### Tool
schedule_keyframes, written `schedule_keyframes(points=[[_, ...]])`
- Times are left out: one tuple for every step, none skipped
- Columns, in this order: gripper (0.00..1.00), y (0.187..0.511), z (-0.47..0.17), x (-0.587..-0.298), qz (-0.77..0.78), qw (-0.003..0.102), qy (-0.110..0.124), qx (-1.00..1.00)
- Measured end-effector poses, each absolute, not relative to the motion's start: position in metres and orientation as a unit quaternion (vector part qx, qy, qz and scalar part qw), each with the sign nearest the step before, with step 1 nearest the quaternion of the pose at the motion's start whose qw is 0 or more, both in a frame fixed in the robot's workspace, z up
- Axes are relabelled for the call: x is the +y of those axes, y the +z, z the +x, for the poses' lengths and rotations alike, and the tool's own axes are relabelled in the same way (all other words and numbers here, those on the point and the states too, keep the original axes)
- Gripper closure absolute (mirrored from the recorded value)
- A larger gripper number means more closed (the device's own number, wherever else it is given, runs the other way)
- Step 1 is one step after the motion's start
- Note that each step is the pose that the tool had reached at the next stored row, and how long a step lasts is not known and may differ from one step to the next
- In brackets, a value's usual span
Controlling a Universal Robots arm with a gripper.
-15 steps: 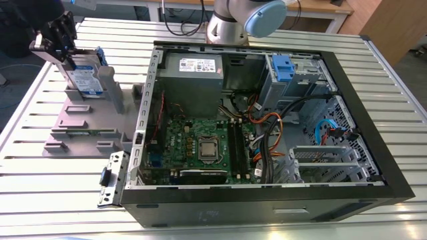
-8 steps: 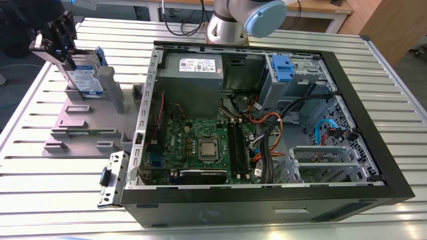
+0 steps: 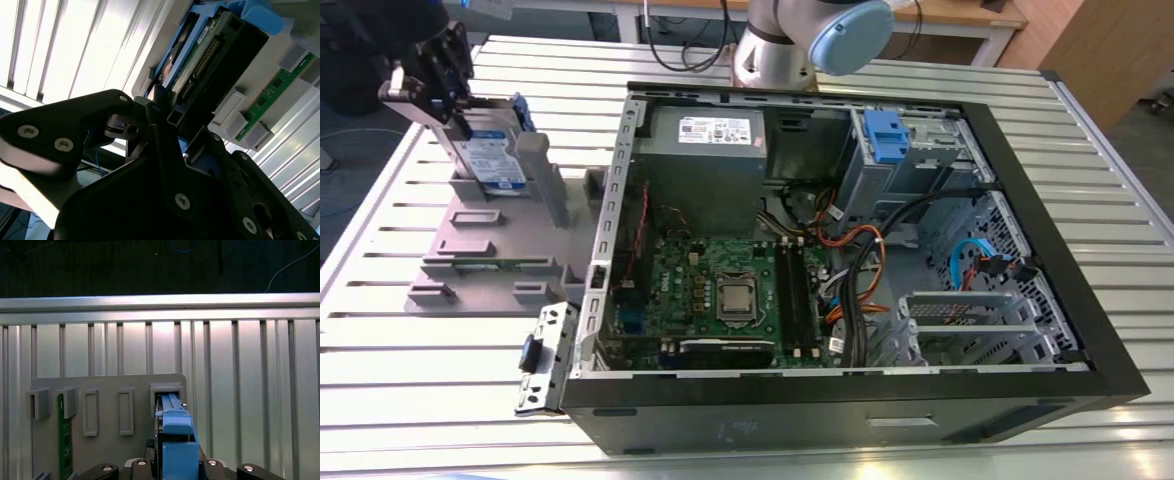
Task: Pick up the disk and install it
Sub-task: 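Pick up the disk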
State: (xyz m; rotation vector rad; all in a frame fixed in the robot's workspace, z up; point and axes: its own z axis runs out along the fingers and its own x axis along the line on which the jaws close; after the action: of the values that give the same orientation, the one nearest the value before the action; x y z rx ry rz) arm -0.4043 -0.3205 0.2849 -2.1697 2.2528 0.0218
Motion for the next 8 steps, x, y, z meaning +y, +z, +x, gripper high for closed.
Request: schedule_keyframes(points=[[0.64, 0.2852, -0.4043, -0.3205, -0.694, 0.007, 0.007, 0.72], [0.64, 0.2854, -0.4043, -0.3205, -0.694, 0.007, 0.007, 0.72], [0.64, 0.2857, -0.4043, -0.3205, -0.694, 0.007, 0.007, 0.72], [0.64, 0.2861, -0.4043, -0.3205, -0.694, 0.007, 0.007, 0.72], [0.64, 0.2864, -0.4043, -0.3205, -0.694, 0.007, 0.007, 0.72], [0.64, 0.2867, -0.4043, -0.3205, -0.694, 0.007, 0.007, 0.72], [0.64, 0.2869, -0.4043, -0.3205, -0.694, 0.007, 0.007, 0.72], [0.64, 0.2871, -0.4043, -0.3205, -0.694, 0.007, 0.007, 0.72]])
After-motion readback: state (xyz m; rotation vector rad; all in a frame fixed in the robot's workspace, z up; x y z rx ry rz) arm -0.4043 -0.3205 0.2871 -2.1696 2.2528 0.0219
